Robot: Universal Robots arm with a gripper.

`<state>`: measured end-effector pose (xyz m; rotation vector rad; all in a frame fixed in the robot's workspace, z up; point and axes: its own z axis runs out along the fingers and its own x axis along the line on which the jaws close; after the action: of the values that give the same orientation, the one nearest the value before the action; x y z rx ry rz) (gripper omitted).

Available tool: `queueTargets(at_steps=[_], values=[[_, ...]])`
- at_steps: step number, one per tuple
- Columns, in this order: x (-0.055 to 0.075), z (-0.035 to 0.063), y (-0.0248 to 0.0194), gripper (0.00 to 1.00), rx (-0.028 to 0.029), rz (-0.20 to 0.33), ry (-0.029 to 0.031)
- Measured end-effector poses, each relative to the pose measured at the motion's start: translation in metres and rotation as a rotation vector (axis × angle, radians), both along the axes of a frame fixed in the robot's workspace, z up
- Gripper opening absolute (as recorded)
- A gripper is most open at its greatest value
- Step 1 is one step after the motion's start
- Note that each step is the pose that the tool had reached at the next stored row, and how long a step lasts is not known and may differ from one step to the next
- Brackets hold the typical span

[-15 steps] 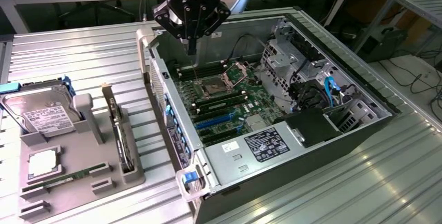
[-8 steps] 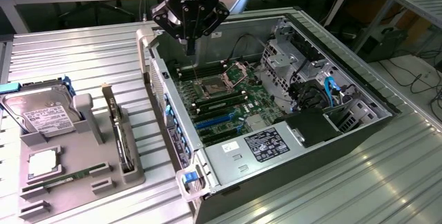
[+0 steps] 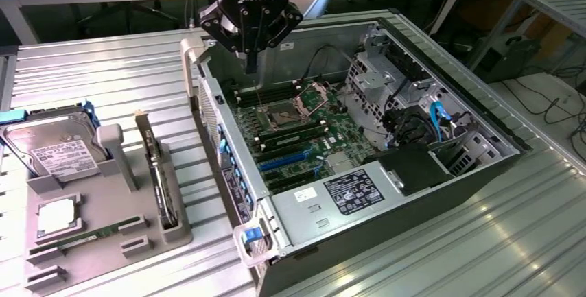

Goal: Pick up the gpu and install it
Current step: 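Reach for the gpu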

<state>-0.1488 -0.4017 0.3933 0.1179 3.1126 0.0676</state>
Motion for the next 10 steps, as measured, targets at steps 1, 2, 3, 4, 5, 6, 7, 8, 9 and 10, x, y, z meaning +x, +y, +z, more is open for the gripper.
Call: queueTargets(at_steps=[1, 2, 3, 4, 5, 6, 7, 8, 9, 10], values=[[-0.0003, 0.0, 0.0, 0.11, 0.0, 0.0, 0.0], [-0.0007, 0.0, 0.0, 0.11, 0.0, 0.0, 0.0], [-0.001, 0.0, 0.0, 0.11, 0.0001, 0.0, -0.0001], [-0.0013, 0.0, 0.0, 0.11, 0.0, 0.0, -0.0001], [-0.0016, 0.0, -0.0001, 0.11, 0.0, 0.0, 0.0], [-0.002, 0.0, -0.0001, 0.11, 0.0, 0.0, 0.0], [-0.0023, 0.0, -0.0001, 0.11, 0.0001, 0.0, -0.0001], [-0.0028, 0.0, -0.0001, 0.11, 0.0001, 0.0, -0.0001], [-0.0033, 0.0, -0.0001, 0.11, 0.0001, 0.0, -0.0001], [-0.0038, 0.0, -0.0001, 0.11, 0.0, 0.0, -0.0001]])
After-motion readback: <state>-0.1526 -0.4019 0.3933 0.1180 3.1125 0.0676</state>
